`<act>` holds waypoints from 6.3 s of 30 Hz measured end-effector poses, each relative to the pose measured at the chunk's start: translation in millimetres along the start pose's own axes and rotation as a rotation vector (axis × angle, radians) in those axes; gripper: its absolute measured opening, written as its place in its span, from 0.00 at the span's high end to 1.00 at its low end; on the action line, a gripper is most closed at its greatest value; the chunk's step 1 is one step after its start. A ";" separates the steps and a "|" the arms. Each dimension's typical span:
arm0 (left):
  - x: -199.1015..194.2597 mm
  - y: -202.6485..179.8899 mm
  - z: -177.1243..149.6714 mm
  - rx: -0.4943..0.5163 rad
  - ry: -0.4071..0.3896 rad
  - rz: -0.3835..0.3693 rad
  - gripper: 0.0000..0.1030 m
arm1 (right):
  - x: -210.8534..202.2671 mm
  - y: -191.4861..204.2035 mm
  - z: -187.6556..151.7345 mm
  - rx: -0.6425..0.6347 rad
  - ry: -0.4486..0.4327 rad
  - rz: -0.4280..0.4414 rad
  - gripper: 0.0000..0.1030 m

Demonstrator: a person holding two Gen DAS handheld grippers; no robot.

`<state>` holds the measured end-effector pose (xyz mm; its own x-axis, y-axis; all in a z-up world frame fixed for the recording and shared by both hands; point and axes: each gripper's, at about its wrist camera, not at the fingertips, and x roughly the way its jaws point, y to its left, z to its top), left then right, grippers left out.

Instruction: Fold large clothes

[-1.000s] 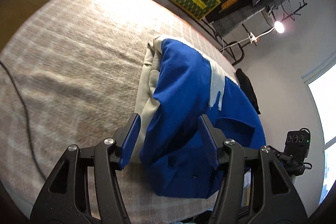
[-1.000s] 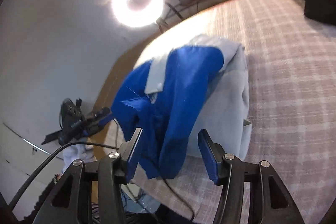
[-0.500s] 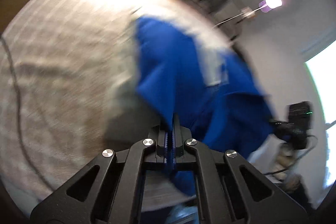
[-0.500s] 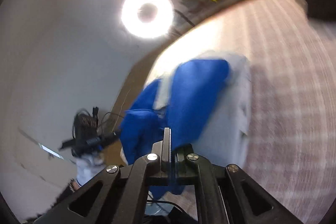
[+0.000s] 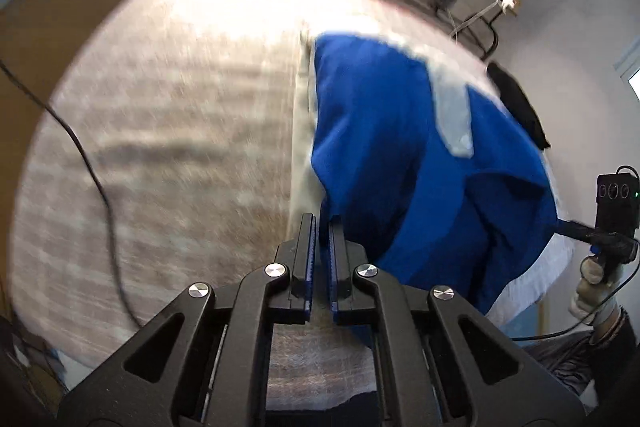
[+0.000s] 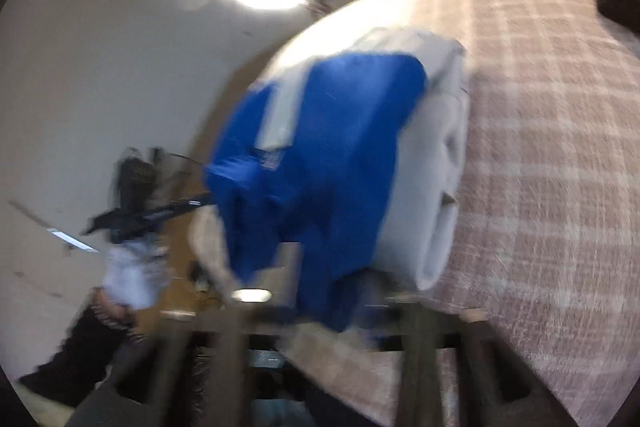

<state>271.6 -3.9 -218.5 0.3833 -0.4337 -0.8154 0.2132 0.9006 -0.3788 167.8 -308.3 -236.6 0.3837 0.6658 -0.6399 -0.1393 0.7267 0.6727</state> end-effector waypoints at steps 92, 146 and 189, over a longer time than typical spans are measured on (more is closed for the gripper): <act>50.0 -137.0 -39.1 0.146 0.054 -0.191 0.97 | 108.5 76.1 58.1 -0.412 0.013 -0.551 0.64; 35.6 58.7 40.8 -0.410 -0.029 -0.324 0.40 | -16.1 -31.6 35.8 0.026 -0.167 -0.210 0.25; 122.0 39.2 58.6 -0.468 0.092 -0.445 0.44 | 49.2 -78.9 62.1 0.260 -0.030 0.042 0.43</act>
<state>379.4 -23.2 -307.2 0.2662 -0.7826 -0.5628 -0.0882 0.5616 -0.8227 254.3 -343.4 -298.1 0.4098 0.6865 -0.6007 0.0823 0.6280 0.7739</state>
